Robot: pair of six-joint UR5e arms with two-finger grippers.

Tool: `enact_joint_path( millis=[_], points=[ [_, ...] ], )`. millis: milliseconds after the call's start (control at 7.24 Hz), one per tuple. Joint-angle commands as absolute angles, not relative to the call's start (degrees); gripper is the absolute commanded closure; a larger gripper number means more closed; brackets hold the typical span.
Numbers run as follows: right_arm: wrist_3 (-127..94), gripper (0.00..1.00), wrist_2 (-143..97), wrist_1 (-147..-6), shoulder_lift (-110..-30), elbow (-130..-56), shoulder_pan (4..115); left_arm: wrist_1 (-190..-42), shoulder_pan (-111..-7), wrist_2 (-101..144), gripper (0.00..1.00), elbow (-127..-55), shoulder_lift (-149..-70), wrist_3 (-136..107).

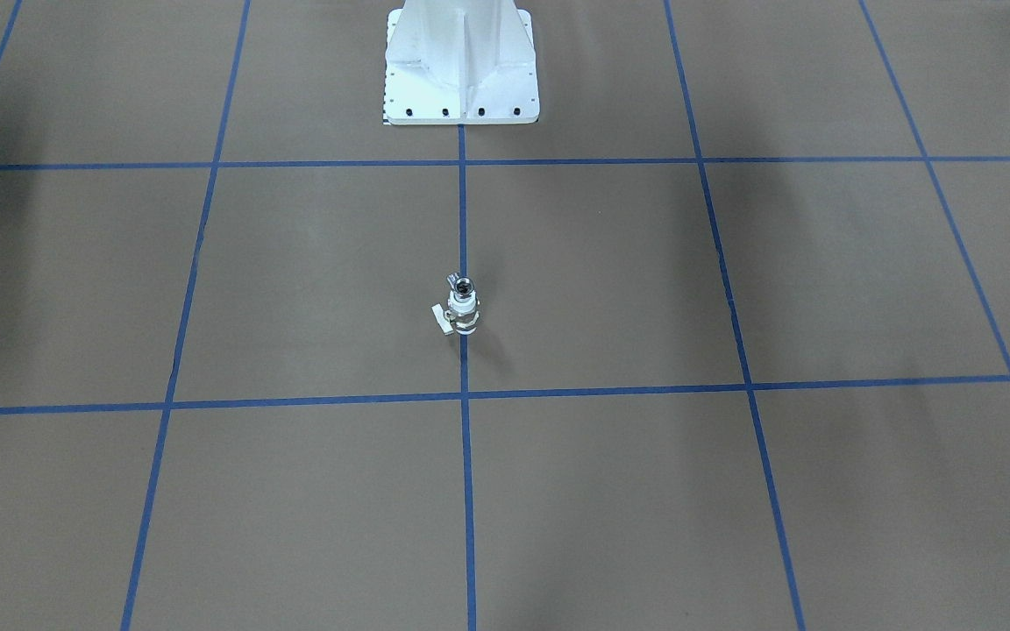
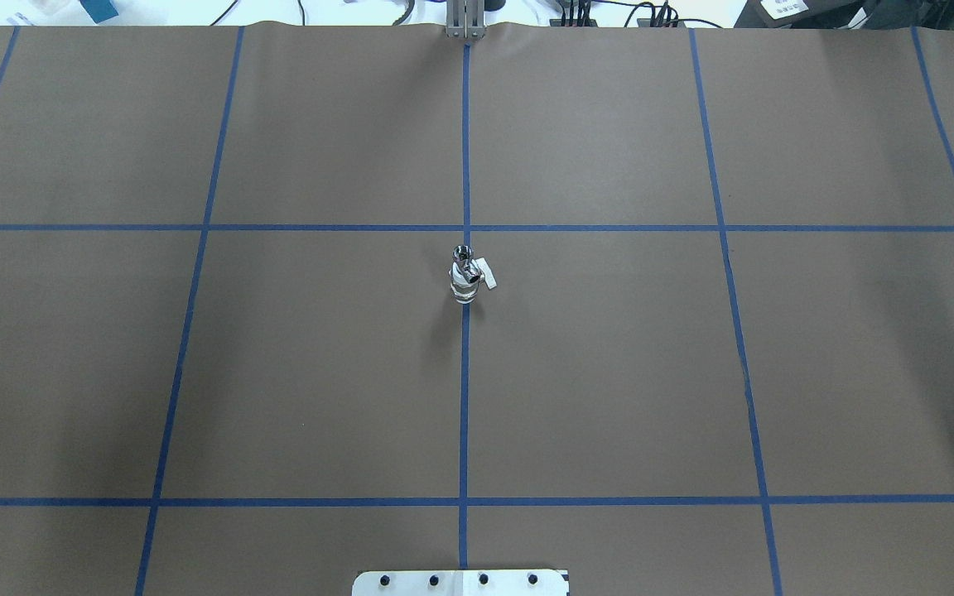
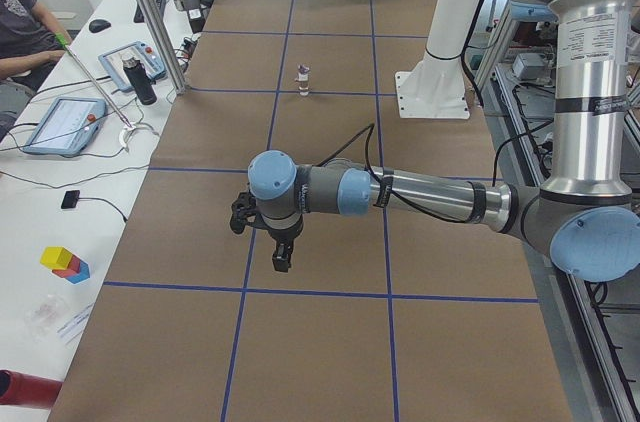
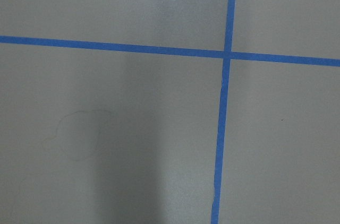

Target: Assemble PPR valve and pipe with both arms

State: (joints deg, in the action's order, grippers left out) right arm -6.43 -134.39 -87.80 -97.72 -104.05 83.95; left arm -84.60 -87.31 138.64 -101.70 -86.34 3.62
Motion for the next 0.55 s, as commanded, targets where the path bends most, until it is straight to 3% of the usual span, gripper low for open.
enact_joint_path(
  millis=[0,414],
  points=[
    [-6.5,0.01,-133.95,-88.07,-97.56,-104.24,83.06,-84.64,-87.36,138.43,0.01,-101.52,-85.87,3.6],
    [-6.15,0.01,-133.95,-88.15,-97.82,-104.15,81.21,-84.9,-87.36,137.64,0.01,-101.86,-85.52,4.04]
  ],
)
